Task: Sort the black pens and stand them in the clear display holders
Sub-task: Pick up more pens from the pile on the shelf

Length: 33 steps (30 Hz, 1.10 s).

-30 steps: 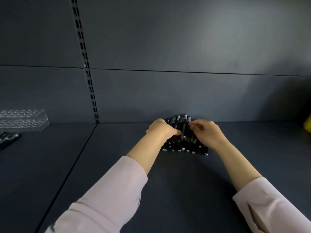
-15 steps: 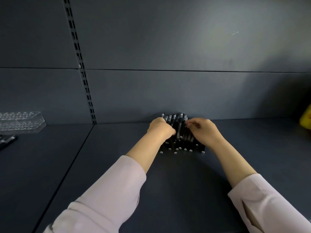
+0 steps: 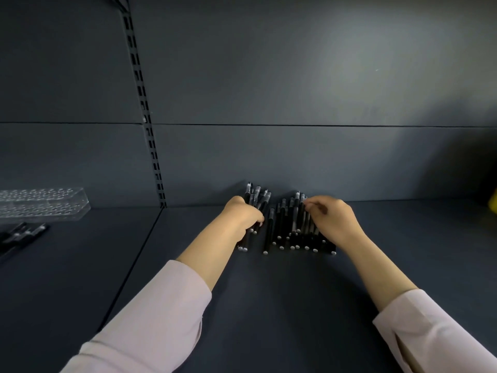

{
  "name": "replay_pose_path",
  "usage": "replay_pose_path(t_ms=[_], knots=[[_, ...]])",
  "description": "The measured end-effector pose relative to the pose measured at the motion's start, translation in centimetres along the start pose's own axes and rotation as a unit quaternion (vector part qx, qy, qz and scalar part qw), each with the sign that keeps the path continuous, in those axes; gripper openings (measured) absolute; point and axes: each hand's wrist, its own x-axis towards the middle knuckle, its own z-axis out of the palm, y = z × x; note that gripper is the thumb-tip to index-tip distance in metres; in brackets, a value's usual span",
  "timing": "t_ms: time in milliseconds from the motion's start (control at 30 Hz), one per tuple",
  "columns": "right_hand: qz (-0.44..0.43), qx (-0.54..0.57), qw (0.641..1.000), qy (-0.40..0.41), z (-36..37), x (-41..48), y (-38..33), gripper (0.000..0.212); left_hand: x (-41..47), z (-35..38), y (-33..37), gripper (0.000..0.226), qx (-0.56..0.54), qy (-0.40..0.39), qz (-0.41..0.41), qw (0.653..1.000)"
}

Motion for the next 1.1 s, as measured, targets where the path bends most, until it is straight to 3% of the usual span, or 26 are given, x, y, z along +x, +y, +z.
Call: replay_pose_path(t_ms=[133, 233, 300, 367, 433, 500, 667, 867, 1100], knots=[[-0.030, 0.009, 0.999, 0.002, 0.3, -0.6, -1.8, 0.021, -0.8, -4.3, -1.5, 0.045, -0.090, -0.014, -0.008, 0.996], [-0.047, 0.031, 0.998, -0.035, 1.6, -1.2, -5.1, 0.017, -1.9, -8.1, -3.0, 0.031, -0.137, -0.032, 0.009, 0.990], [-0.040, 0.111, 0.991, -0.068, 3.2, -1.9, -8.3, 0.014, -3.4, -10.5, -4.3, 0.029, -0.162, -0.049, 0.015, 0.985], [0.005, 0.235, 0.964, -0.125, 5.1, -3.2, -12.1, 0.016, -5.3, -12.8, -5.6, 0.036, -0.196, -0.076, 0.013, 0.978], [0.044, 0.322, 0.928, -0.181, 7.3, -4.7, -15.8, 0.018, -7.3, -15.2, -7.0, 0.026, -0.207, -0.088, 0.016, 0.974], [0.071, 0.383, 0.896, -0.212, 9.4, -6.3, -19.2, 0.017, -9.0, -17.9, -8.7, 0.015, -0.214, -0.087, 0.019, 0.973], [0.109, 0.463, 0.843, -0.252, 14.6, -10.5, -27.4, 0.014, -12.1, -26.3, -13.5, 0.019, -0.214, -0.070, 0.025, 0.974], [0.132, 0.506, 0.820, -0.232, 21.1, -15.1, -36.3, 0.011, -14.1, -36.4, -19.2, 0.016, -0.218, -0.038, 0.035, 0.974], [0.129, 0.529, 0.814, -0.204, 25.9, -17.2, -42.4, 0.041, -14.6, -44.4, -24.0, 0.019, -0.263, -0.029, 0.022, 0.964]])
